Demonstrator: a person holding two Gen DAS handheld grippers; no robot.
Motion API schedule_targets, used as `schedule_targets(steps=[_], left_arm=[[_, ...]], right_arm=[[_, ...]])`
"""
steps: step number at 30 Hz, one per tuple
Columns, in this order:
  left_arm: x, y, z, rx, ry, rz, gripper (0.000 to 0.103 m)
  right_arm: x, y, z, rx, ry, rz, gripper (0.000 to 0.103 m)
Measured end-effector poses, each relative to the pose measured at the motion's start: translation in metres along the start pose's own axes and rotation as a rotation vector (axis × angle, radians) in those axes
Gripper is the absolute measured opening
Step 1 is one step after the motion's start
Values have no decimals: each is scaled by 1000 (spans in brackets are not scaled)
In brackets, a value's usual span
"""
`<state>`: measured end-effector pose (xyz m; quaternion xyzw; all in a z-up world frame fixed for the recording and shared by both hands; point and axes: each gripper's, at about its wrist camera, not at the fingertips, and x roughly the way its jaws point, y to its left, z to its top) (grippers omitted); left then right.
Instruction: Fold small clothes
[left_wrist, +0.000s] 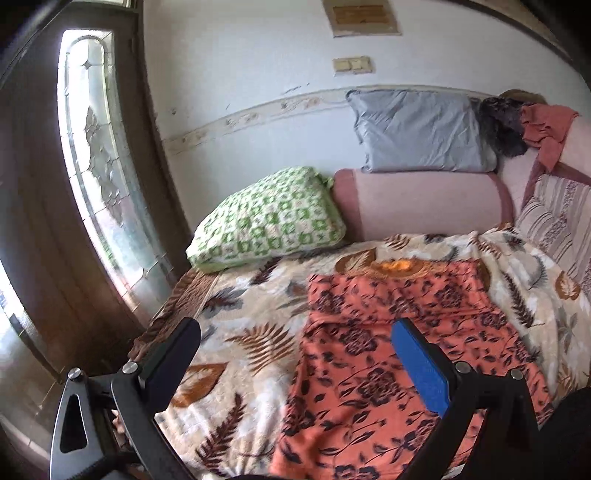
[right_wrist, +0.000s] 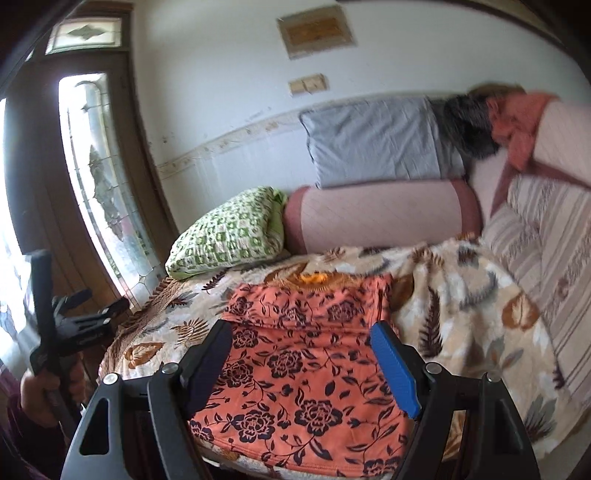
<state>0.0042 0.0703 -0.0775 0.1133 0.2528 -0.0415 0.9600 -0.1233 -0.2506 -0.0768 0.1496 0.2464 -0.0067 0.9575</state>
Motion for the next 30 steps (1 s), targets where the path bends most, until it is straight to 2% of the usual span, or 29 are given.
schedule_targets(steps=[7, 11, 14, 17, 30], left_arm=[[30, 54, -40, -42, 134, 140, 103], [46, 76, -64, -66, 219, 176, 103], [64, 85, -83, -98, 311, 148, 103], [78, 84, -96, -111, 365, 122, 103], [154, 52, -131, -110, 529, -50, 103]], right_arm=[[20, -26, -7, 97, 36, 4, 80], [35, -41, -13, 146, 79, 5, 80], [43, -51, -18, 172, 100, -12, 80], [53, -65, -26, 215, 137, -23, 80], [108, -120, -78, 338, 339, -86, 80]])
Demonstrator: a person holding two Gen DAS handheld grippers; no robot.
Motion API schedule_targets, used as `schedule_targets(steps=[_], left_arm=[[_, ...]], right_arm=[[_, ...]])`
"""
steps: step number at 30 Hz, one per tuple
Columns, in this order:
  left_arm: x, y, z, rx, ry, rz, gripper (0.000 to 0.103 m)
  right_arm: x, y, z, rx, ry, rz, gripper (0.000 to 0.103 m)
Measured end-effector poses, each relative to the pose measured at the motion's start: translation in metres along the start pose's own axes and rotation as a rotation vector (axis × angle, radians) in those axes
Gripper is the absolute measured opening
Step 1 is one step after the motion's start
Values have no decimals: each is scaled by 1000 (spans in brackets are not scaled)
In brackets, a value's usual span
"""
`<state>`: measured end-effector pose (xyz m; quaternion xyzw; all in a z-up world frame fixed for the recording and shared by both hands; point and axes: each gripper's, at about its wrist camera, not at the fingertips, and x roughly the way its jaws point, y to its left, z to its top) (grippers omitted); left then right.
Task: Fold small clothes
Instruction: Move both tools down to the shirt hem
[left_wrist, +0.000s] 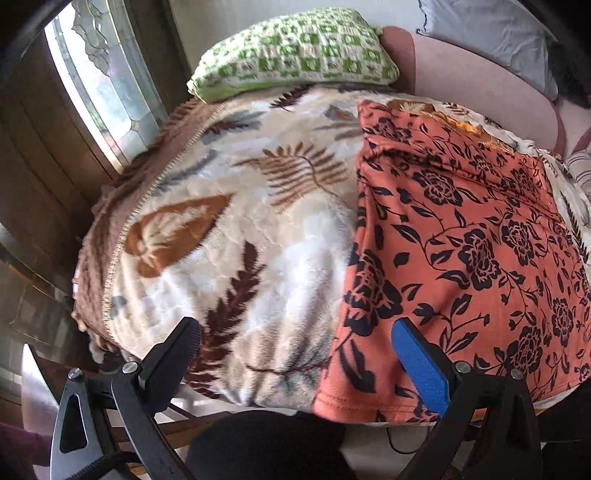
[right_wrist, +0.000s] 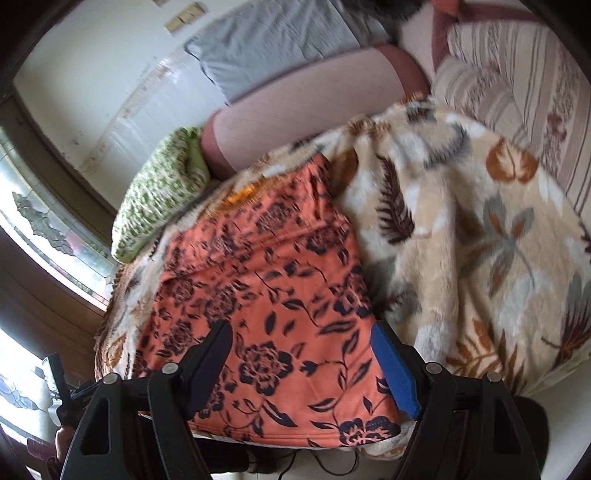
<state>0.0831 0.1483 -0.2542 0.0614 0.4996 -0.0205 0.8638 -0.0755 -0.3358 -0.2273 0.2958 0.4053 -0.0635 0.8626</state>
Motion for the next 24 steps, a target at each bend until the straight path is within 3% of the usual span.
schedule_targets(steps=[4, 9, 19, 24], left_arm=[[13, -8, 4, 13, 15, -57, 101], [27, -11, 6, 42, 47, -99, 74], [40, -4, 2, 6, 91, -134, 75], [47, 0, -3, -4, 109, -157, 75]], right_arm=[[22, -32, -1, 75, 75, 15, 80], [41, -70, -5, 205, 132, 68, 80], [77, -80, -13, 245, 206, 90, 79], [89, -80, -22, 222, 242, 85, 71]])
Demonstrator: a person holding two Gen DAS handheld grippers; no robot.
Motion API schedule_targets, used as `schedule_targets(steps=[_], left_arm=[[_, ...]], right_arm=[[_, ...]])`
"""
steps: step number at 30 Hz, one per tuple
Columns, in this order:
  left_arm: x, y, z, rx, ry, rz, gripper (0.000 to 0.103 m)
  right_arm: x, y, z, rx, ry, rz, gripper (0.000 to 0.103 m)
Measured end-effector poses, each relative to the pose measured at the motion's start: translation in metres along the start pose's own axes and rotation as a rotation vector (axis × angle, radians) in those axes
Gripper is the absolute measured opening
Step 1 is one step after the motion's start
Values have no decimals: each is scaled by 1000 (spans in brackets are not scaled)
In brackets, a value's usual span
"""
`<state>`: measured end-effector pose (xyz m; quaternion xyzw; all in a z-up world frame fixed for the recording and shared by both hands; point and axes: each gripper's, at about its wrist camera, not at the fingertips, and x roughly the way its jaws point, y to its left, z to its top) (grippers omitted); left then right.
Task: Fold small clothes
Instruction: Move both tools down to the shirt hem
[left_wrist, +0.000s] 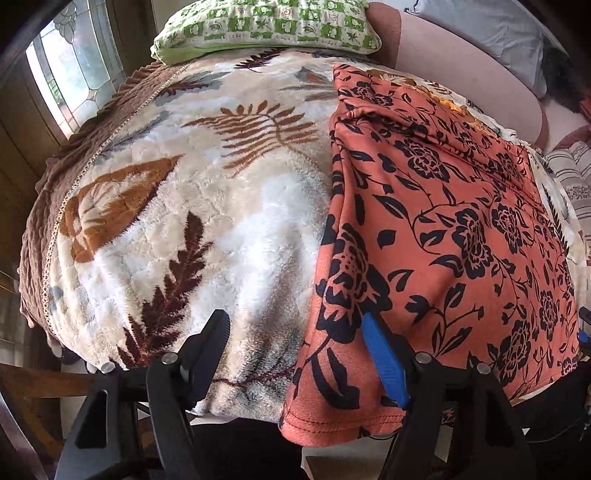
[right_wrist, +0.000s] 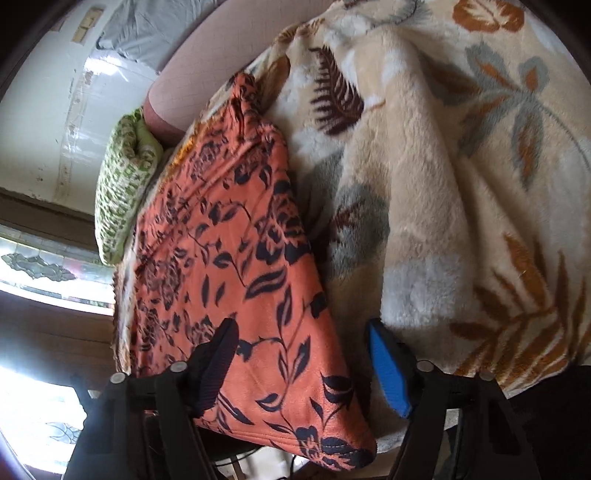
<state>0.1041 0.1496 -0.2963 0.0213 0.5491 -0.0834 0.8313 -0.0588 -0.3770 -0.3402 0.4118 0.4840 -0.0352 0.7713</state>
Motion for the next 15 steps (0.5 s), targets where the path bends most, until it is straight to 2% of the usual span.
schedule_targets(steps=[3, 4, 5, 6, 8, 11, 13, 14, 15], left_arm=[[6, 0, 1, -2, 3, -11, 75], [7, -1, 1, -3, 2, -25, 73], [7, -2, 1, 3, -2, -42, 62], [7, -4, 0, 15, -3, -60, 47], [7, -8, 0, 37, 5, -93, 35], [6, -11, 0, 50, -1, -96, 34], [6, -10, 1, 43, -4, -85, 48], [6, -9, 1, 35, -3, -79, 63], [6, -8, 1, 27, -9, -80, 65]], right_arm=[[1, 5, -3, -31, 25, -5, 65], [2, 8, -4, -45, 40, -4, 55], [4, 12, -6, -71, 56, -12, 37], [5, 16, -9, -99, 63, -34, 33], [8, 23, -14, -142, 65, -65, 34], [12, 23, -16, -139, 73, -72, 34], [12, 21, -15, -123, 77, -71, 35], [12, 20, -14, -111, 85, -73, 36], [13, 20, -14, -106, 88, -71, 37]])
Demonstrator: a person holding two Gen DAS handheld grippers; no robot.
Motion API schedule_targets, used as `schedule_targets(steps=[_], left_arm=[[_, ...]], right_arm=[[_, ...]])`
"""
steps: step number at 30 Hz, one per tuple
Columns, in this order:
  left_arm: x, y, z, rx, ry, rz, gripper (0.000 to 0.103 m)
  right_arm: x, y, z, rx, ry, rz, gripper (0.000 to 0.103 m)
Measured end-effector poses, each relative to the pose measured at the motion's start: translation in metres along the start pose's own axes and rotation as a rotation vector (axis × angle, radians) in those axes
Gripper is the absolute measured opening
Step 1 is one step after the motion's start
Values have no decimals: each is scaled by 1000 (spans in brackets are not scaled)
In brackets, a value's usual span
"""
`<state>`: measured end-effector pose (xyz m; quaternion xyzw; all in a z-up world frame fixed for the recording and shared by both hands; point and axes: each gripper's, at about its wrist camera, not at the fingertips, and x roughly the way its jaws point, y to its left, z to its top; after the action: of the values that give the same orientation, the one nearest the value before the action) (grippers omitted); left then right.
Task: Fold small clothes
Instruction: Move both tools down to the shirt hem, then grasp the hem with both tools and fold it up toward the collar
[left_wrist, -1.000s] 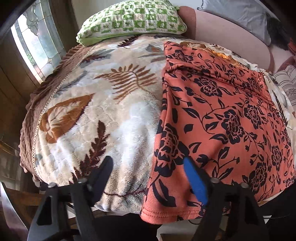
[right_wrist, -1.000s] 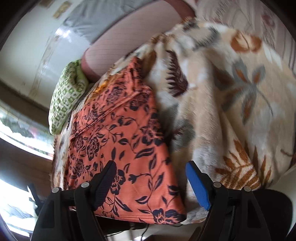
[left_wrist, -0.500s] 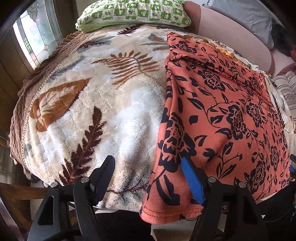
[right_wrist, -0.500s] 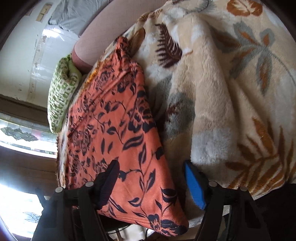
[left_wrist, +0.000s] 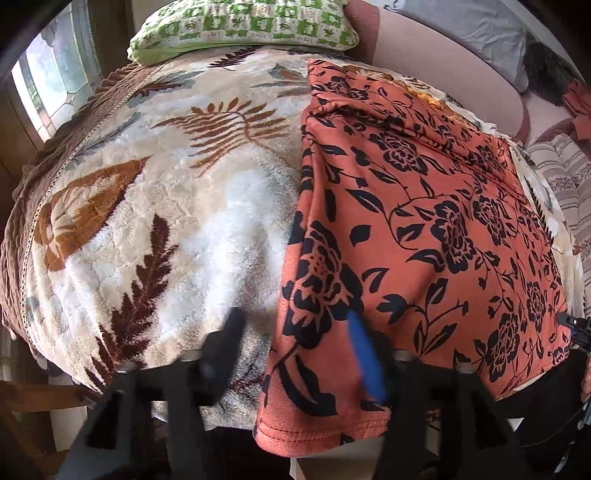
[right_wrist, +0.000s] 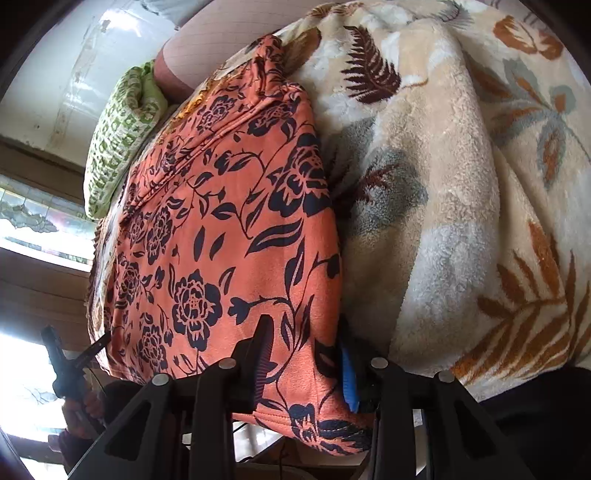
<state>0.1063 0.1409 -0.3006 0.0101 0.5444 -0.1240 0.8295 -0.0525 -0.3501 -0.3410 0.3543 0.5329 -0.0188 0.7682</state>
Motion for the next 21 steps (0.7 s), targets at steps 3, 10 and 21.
schedule_targets(steps=[3, 10, 21], left_arm=[[0, 0, 0, 4, 1, -30, 65], [5, -6, -3, 16, 27, -110, 14], [-37, 3, 17, -7, -56, -292, 6]], right_arm=[[-2, 1, -2, 16, -2, 44, 71], [5, 14, -7, -105, -22, -111, 25], [-34, 19, 0, -50, -72, 157, 8]])
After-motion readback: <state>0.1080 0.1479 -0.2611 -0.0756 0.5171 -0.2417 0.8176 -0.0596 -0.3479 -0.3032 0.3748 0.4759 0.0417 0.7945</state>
